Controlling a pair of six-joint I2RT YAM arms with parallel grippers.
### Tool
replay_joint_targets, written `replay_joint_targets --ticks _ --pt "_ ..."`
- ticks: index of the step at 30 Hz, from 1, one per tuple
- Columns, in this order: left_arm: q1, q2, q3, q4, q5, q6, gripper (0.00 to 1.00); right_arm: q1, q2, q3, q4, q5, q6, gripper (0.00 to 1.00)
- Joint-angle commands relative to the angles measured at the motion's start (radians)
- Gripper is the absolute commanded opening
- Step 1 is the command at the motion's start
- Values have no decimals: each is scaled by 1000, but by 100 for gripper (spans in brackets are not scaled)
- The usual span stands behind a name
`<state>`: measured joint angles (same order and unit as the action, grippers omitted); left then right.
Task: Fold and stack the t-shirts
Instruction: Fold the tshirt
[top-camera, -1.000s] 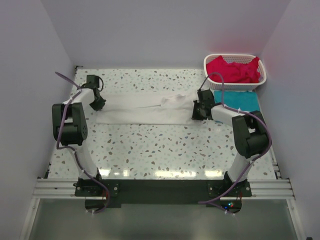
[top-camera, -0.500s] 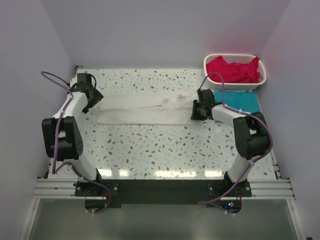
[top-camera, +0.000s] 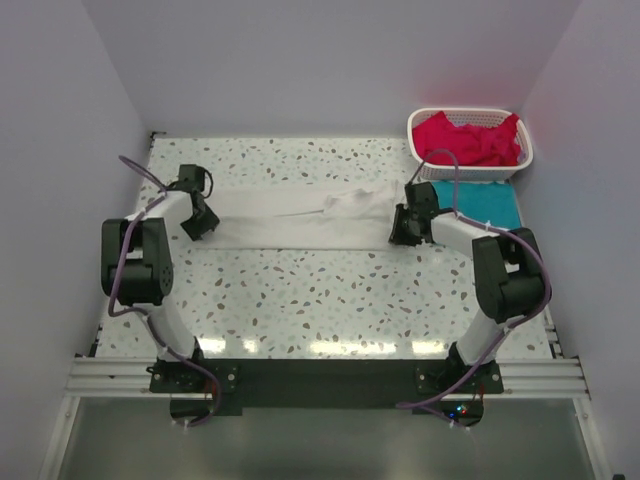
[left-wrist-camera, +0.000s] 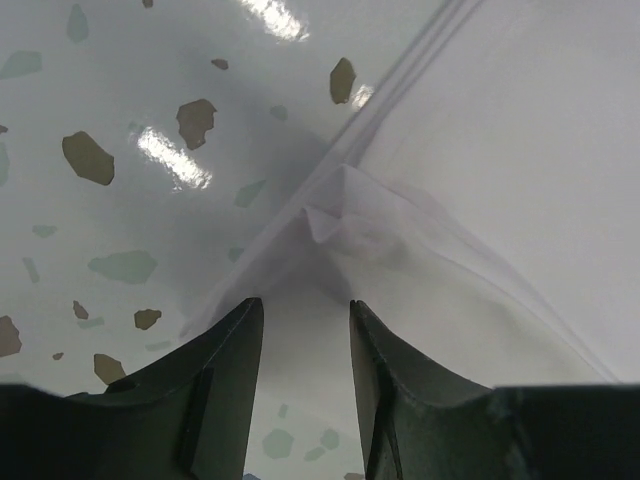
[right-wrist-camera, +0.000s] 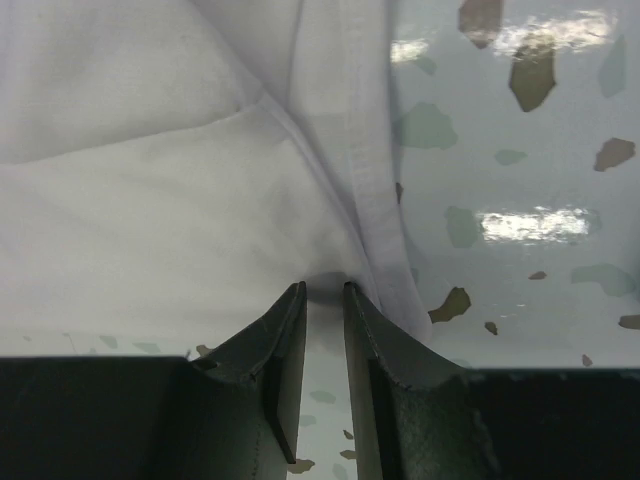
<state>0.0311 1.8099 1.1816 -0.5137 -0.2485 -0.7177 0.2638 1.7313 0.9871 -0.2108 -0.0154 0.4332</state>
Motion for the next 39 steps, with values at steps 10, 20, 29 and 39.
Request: replay_joint_targets --ticks 10,20,29,39 --pt "32 -55 -229 -38 -28 23 41 -81 -4 -7 -64 103 62 26" --pt "27 -423 -283 -80 -17 66 77 -72 -105 117 20 -270 25 32" --pt "-91 -460 -180 26 32 168 84 25 129 349 185 -433 78 31" --pt "-91 -357 -249 135 54 207 86 9 490 576 206 -356 133 31"
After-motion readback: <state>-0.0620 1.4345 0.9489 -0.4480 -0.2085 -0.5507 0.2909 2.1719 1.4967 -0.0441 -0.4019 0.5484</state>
